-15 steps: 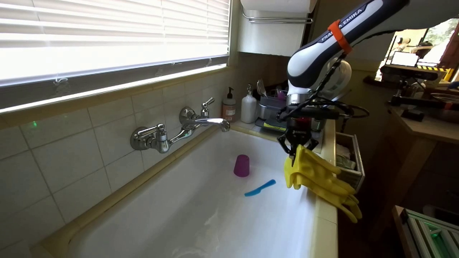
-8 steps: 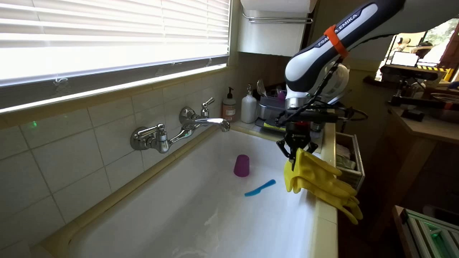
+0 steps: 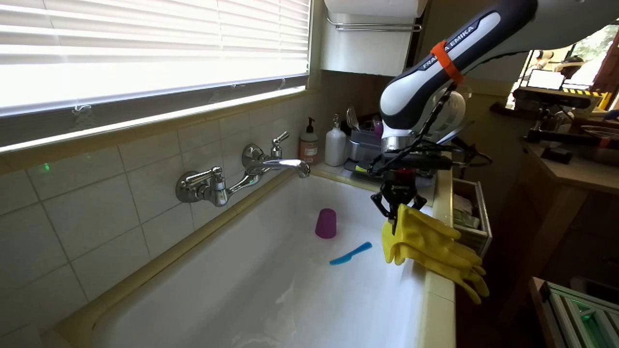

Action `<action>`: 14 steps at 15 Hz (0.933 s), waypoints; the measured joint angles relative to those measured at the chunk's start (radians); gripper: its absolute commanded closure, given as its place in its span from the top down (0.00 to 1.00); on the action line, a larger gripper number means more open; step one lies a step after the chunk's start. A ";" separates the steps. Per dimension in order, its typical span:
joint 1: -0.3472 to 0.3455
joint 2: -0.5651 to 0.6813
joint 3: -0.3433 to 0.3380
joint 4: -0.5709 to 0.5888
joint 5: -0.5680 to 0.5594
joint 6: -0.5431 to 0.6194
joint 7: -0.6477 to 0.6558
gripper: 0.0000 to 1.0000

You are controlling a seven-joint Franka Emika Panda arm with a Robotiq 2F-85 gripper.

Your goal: Take the gloves off the tap

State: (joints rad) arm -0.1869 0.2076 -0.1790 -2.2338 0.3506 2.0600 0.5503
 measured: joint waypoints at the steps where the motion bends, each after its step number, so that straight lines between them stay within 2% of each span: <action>1: 0.002 0.005 0.000 0.003 0.000 0.000 0.001 0.01; 7: 0.010 0.034 0.000 0.012 -0.004 -0.001 0.004 0.01; 8: 0.011 0.036 0.000 0.012 -0.006 -0.001 0.006 0.15; 9: 0.013 0.038 0.000 0.012 -0.008 -0.001 0.011 0.17; 10: 0.015 0.039 0.000 0.013 -0.009 -0.001 0.016 0.35; 14: 0.021 0.049 -0.001 0.020 -0.018 -0.001 0.032 0.65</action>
State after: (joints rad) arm -0.1664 0.2563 -0.1795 -2.2138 0.3327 2.0589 0.5826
